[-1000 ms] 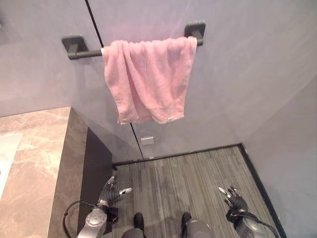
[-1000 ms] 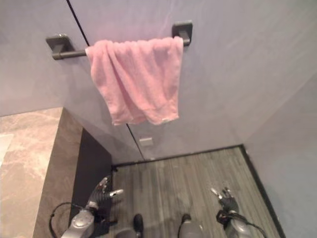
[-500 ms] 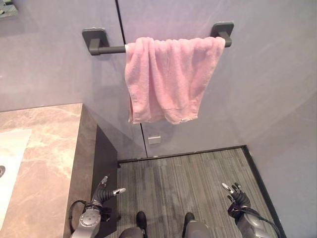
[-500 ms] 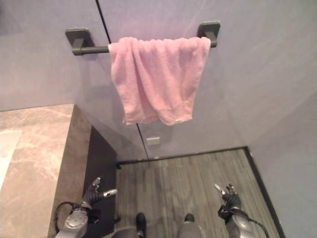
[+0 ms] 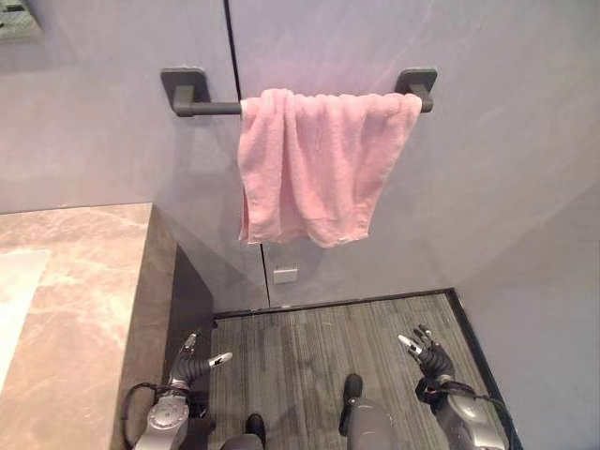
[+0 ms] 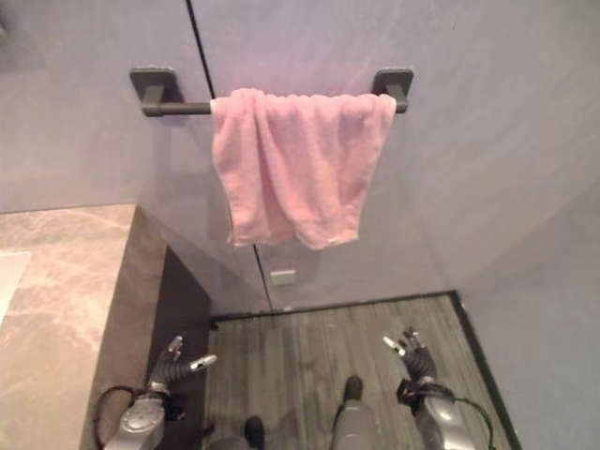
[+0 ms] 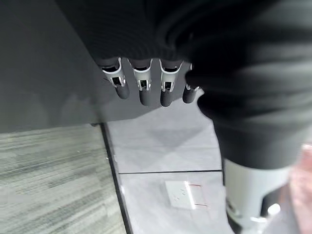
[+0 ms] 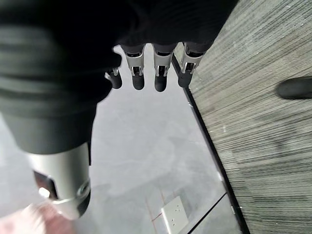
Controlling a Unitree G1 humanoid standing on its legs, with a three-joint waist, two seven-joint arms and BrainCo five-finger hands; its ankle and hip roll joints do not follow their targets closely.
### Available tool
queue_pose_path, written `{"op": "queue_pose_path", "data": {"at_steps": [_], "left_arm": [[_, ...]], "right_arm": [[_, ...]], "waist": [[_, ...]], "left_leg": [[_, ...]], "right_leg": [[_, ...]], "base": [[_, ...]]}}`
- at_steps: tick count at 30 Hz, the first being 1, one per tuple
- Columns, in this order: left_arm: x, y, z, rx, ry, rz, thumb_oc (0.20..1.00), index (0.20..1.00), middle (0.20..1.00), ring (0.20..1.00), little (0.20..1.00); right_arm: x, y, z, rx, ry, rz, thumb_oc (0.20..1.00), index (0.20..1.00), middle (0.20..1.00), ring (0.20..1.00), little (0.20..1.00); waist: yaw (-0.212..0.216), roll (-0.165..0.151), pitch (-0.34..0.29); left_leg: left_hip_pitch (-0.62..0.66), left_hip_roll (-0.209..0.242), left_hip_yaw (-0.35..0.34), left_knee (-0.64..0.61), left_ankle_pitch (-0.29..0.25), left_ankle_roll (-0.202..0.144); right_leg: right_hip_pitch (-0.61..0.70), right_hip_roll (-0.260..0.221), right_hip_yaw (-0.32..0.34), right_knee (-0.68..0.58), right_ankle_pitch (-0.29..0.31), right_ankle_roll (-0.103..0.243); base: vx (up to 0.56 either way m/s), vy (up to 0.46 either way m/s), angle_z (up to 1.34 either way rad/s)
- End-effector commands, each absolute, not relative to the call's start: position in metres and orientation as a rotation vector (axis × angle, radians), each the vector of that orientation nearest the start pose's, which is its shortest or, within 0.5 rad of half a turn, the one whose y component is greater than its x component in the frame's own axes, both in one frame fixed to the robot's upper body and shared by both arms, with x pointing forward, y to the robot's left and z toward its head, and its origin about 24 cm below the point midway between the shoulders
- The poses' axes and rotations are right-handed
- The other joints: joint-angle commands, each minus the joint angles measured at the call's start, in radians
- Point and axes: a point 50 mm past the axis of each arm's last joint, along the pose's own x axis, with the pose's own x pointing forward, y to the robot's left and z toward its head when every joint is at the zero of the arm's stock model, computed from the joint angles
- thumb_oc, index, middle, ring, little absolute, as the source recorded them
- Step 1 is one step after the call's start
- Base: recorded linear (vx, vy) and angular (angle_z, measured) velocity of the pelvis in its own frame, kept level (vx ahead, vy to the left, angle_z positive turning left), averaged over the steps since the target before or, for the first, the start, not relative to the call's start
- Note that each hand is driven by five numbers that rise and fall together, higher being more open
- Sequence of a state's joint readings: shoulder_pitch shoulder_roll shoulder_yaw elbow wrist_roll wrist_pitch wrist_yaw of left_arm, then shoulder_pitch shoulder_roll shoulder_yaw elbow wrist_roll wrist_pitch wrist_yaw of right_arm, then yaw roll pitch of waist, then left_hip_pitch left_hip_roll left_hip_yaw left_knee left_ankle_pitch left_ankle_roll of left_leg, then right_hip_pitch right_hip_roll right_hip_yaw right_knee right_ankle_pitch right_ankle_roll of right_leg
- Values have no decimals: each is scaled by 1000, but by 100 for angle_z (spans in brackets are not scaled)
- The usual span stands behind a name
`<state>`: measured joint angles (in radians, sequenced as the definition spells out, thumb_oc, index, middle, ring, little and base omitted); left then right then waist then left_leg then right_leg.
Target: Put brush and paste in cup on sink, flatten towel.
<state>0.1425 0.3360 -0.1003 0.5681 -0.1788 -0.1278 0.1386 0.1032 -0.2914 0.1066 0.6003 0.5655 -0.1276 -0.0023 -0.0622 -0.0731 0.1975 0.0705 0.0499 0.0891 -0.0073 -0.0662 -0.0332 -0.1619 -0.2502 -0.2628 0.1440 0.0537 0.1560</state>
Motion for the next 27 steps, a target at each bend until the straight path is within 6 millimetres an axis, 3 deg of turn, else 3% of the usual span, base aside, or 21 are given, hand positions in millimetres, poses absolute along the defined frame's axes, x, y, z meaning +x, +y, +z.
{"op": "queue_pose_path", "data": {"at_steps": [1, 3, 4, 7, 10, 11, 12, 15, 16, 19, 21, 26, 27], "left_arm": [[190, 253, -57, 197, 418, 216, 1000, 1000, 1000, 1000, 1000], [191, 254, -56, 172, 410, 240, 1000, 1000, 1000, 1000, 1000], [193, 255, -57, 174, 419, 249, 1000, 1000, 1000, 1000, 1000], [193, 254, -59, 166, 427, 252, 1000, 1000, 1000, 1000, 1000], [195, 251, -57, 152, 411, 246, 1000, 1000, 1000, 1000, 1000], [195, 252, -57, 153, 411, 247, 1000, 1000, 1000, 1000, 1000], [201, 249, -55, 151, 401, 238, 1000, 1000, 1000, 1000, 1000], [210, 244, -51, 174, 380, 207, 1000, 1000, 1000, 1000, 1000], [211, 243, -49, 182, 373, 199, 1000, 1000, 1000, 1000, 1000], [211, 242, -49, 191, 368, 204, 1000, 1000, 1000, 1000, 1000], [209, 243, -47, 205, 360, 193, 1000, 1000, 1000, 1000, 1000], [203, 247, -44, 237, 350, 158, 1000, 1000, 1000, 1000, 1000], [197, 248, -42, 256, 347, 140, 1000, 1000, 1000, 1000, 1000]], "right_arm": [[200, -237, -64, 158, 430, -180, 1000, 1000, 1000, 1000, 1000], [205, -235, -60, 154, 407, -177, 1000, 1000, 1000, 1000, 1000], [205, -232, -59, 161, 400, -166, 1000, 1000, 1000, 1000, 1000], [199, -235, -60, 152, 412, -162, 1000, 1000, 1000, 1000, 1000], [198, -242, -60, 145, 415, -179, 1000, 1000, 1000, 1000, 1000], [198, -242, -60, 145, 414, -179, 1000, 1000, 1000, 1000, 1000], [199, -244, -59, 134, 412, -180, 1000, 1000, 1000, 1000, 1000], [199, -246, -57, 126, 408, -196, 1000, 1000, 1000, 1000, 1000], [200, -246, -56, 131, 402, -198, 1000, 1000, 1000, 1000, 1000], [199, -243, -59, 116, 413, -193, 1000, 1000, 1000, 1000, 1000], [203, -239, -58, 101, 411, -175, 1000, 1000, 1000, 1000, 1000], [210, -236, -50, 93, 369, -150, 1000, 1000, 1000, 1000, 1000], [213, -235, -44, 100, 339, -146, 1000, 1000, 1000, 1000, 1000]], "waist": [[-6, -13, -5], [3, -21, -6], [-2, -30, -11], [-7, -27, -30], [-6, -25, -19], [-8, -27, -23], [1, -30, -2], [-6, -33, 3], [0, -29, -1], [15, 0, -13], [23, 5, -15], [15, 7, -25], [23, 7, -26]], "left_leg": [[44, -49, 77, 15, -59, 35], [26, -29, 85, 28, -60, 21], [27, -5, 85, 31, -61, 5], [42, 34, 76, 66, -81, -18], [-38, 61, 54, 296, -41, -61], [-43, 59, 52, 296, -38, -60], [-87, 68, 56, 375, 4, -73], [-158, 109, 155, 291, -11, -55], [-178, 107, 150, 241, 3, -52], [-199, 137, 112, 81, 128, -80], [-184, 113, 62, 89, 99, -68], [-149, 65, 88, 66, 78, -31], [-127, 36, 109, 56, 62, -8]], "right_leg": [[-46, -23, 21, -49, 186, 74], [-55, -12, 7, -50, 164, 74], [-57, 21, 46, -36, 120, 56], [-31, 51, 18, -28, 49, 29], [18, 85, 1, -29, 6, -9], [15, 82, 0, -30, 8, -9], [37, 84, -16, -25, -16, -26], [73, 59, -47, -26, -37, -15], [88, 59, -44, -34, -38, -10], [103, 63, -21, -29, -49, -1], [102, 45, 1, 4, -54, 2], [94, 7, 36, 40, -4, 29], [89, -20, 43, 51, 26, 46]], "base": [[152, -164, -9], [180, -219, -25], [254, -260, -30], [265, -236, -2], [129, -153, 17], [86, -142, 20], [75, -91, 11], [107, 2, 22], [155, 116, 49], [174, 185, 13], [158, 187, -21], [114, 198, -19], [106, 246, -18]]}}
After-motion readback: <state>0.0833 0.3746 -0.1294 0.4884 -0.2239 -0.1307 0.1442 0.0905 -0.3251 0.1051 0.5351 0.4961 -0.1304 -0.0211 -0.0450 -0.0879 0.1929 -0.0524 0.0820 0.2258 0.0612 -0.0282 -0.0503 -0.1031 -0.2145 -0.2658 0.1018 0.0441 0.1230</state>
